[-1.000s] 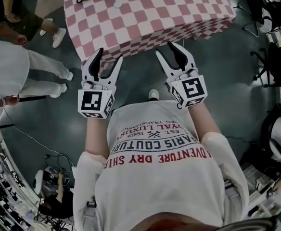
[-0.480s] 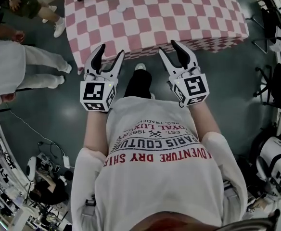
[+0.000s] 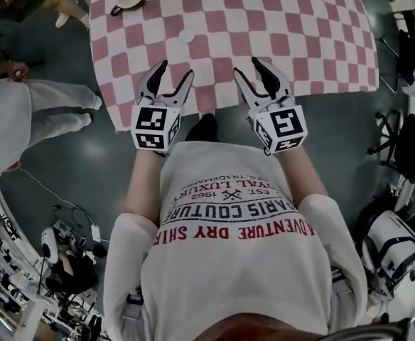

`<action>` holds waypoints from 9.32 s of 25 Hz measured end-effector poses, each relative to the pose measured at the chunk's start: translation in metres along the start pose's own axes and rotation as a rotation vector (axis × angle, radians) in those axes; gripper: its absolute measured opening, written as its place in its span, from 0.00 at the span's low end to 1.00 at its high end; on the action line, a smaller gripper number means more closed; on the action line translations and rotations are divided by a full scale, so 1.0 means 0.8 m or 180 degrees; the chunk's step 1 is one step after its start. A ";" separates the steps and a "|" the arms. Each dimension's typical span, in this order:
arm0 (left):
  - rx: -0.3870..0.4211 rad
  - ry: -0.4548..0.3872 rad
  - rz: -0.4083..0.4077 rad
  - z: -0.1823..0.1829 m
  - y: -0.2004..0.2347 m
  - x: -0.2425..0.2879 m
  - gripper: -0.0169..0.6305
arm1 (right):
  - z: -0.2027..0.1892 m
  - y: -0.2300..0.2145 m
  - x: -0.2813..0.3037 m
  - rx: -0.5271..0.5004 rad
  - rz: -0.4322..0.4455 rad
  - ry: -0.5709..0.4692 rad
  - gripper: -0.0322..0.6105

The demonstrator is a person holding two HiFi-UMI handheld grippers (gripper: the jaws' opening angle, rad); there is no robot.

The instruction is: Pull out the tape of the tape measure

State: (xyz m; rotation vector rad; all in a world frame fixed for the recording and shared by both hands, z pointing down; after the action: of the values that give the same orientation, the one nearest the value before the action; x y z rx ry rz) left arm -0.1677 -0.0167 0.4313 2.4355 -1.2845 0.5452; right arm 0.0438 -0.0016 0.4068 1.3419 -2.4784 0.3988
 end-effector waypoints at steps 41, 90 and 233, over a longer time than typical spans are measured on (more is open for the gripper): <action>0.0247 0.1630 -0.0002 -0.078 0.099 0.192 0.39 | -0.005 -0.083 0.165 -0.0064 0.0476 0.0708 0.35; 0.2358 0.1155 -0.1654 0.091 -0.040 0.159 0.38 | 0.026 -0.072 0.133 -0.2274 0.2091 0.0990 0.10; 0.0338 0.1697 0.0316 -0.056 0.032 0.261 0.38 | -0.150 -0.417 0.097 -0.0182 -0.0260 0.2060 0.11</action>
State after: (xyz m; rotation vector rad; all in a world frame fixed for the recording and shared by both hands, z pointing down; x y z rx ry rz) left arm -0.0888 -0.1576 0.5731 2.0947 -1.1646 1.2174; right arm 0.2995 -0.1915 0.5808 1.0670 -1.8796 0.6218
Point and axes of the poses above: the fingertips, and each gripper's own axes: x forward along the fingers, y to its left, z out of its top, the point moved 7 cm from there along -x, backward along the fingers
